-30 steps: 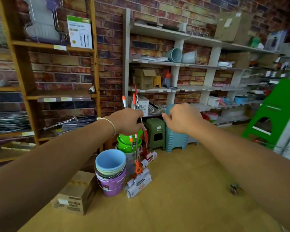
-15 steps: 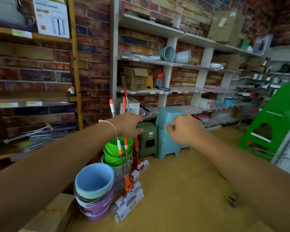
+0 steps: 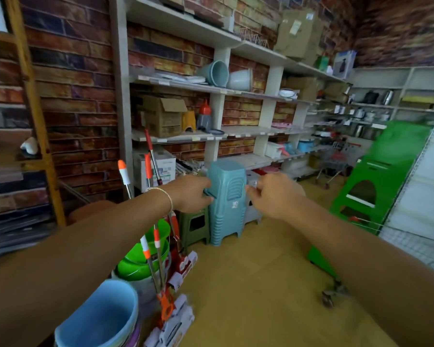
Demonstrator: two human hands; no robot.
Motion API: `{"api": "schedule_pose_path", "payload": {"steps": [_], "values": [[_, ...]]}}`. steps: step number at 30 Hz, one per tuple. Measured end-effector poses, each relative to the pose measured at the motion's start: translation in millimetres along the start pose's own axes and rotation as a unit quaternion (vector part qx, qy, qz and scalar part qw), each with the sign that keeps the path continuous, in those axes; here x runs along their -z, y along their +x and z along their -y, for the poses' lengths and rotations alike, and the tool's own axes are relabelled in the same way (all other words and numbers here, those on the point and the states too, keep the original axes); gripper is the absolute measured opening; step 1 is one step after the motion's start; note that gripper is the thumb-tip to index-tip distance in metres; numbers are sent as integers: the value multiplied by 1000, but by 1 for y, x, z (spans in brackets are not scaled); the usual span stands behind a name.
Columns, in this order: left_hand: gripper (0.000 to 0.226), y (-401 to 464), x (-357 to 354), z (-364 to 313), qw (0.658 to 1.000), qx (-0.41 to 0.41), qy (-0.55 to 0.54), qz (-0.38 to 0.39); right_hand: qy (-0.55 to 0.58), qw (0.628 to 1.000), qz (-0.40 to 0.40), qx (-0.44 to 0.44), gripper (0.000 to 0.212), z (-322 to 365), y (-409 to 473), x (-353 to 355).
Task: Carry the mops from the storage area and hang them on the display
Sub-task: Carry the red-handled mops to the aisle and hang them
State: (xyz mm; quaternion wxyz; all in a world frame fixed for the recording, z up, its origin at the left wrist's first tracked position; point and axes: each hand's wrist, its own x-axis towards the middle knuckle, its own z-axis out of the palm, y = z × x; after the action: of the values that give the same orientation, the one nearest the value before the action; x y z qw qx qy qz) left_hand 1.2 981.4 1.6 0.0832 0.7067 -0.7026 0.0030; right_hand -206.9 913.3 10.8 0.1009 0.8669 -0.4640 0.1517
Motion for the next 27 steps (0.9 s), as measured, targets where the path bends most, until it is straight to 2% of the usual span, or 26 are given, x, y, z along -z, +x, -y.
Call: {"api": "schedule_pose_path", "payload": {"steps": [5, 14, 19, 23, 27], "values": [[43, 68, -26, 13, 1000, -19, -1, 8, -22, 1000, 7, -7, 52, -26, 49, -33], [43, 219, -53, 40, 999, -1, 19, 30, -4, 1000, 1, -4, 48, -96, 181, -98], [27, 313, -40, 49, 1000, 10, 21, -11, 2, 1000, -8, -6, 47, -143, 265, -109], [46, 373, -35, 52, 999, 26, 15, -40, 12, 1000, -15, 16, 46, -173, 321, -120], [49, 420, -44, 62, 999, 34, 6, -38, 5, 999, -27, 29, 45, -188, 365, -135]]}}
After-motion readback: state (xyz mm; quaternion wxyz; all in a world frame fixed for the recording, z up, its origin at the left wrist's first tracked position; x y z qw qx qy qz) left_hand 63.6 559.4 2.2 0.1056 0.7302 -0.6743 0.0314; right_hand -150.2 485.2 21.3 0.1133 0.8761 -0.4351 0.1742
